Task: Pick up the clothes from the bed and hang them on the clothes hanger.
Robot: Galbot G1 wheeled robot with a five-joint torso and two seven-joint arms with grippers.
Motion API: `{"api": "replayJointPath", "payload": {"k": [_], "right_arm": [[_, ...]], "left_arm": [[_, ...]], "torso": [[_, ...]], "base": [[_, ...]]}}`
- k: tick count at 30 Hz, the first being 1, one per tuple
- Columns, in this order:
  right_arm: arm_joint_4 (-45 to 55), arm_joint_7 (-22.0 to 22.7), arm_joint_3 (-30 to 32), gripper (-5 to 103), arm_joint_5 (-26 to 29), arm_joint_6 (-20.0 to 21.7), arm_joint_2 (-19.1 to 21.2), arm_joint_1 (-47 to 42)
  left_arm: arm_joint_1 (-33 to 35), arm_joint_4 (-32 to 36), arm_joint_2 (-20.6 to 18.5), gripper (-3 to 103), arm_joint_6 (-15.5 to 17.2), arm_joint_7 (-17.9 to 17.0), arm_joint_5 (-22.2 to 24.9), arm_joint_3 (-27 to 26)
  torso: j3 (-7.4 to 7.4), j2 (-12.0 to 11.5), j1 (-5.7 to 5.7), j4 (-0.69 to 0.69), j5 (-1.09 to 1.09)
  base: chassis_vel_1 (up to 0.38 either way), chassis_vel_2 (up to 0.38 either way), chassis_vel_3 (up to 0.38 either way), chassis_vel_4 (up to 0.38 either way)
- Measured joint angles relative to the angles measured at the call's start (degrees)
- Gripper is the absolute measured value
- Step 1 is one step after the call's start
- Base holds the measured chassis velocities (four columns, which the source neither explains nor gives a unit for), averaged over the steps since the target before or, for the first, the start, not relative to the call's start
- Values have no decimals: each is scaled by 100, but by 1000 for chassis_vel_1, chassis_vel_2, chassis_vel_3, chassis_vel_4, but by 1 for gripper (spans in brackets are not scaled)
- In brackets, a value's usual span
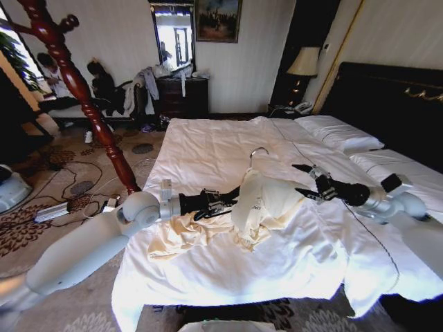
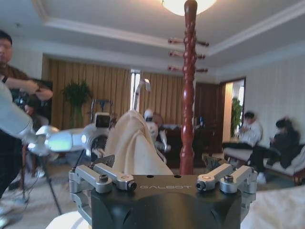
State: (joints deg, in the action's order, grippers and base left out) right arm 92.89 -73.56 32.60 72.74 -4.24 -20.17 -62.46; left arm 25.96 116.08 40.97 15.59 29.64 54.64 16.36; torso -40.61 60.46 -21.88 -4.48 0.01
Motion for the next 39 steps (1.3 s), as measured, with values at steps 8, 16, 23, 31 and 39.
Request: {"api": "replayJointPath", "payload": {"k": [8, 16, 23, 31, 39], "right_arm": [[-293, -166, -39, 100, -282, 27, 118, 135], [-856, -988, -118, 100, -946, 257, 106, 375], [-849, -1251, -184, 100, -949, 427, 80, 393], [-939, -1494, -225, 76, -1030, 549, 31, 451], [-934, -1489, -225, 48, -1096, 472, 1, 455]], "left_arm": [[-113, -11, 126, 17, -19, 6, -53, 179], [-204, -11, 164, 17, -37, 45, -88, 339], [-293, -91, 303, 17, -55, 74, -135, 438], [-396, -148, 449, 17, -61, 96, -197, 623], [-459, -215, 524, 17, -69, 113, -204, 641]], "torso": [[0, 0, 0, 2, -1], [0, 0, 0, 2, -1], [0, 0, 0, 1, 0], [0, 0, 0, 1, -1], [0, 0, 0, 1, -1]], "base": [[0, 0, 0, 0], [0, 0, 0, 0], [0, 0, 0, 0], [0, 0, 0, 0], [0, 0, 0, 0]]}}
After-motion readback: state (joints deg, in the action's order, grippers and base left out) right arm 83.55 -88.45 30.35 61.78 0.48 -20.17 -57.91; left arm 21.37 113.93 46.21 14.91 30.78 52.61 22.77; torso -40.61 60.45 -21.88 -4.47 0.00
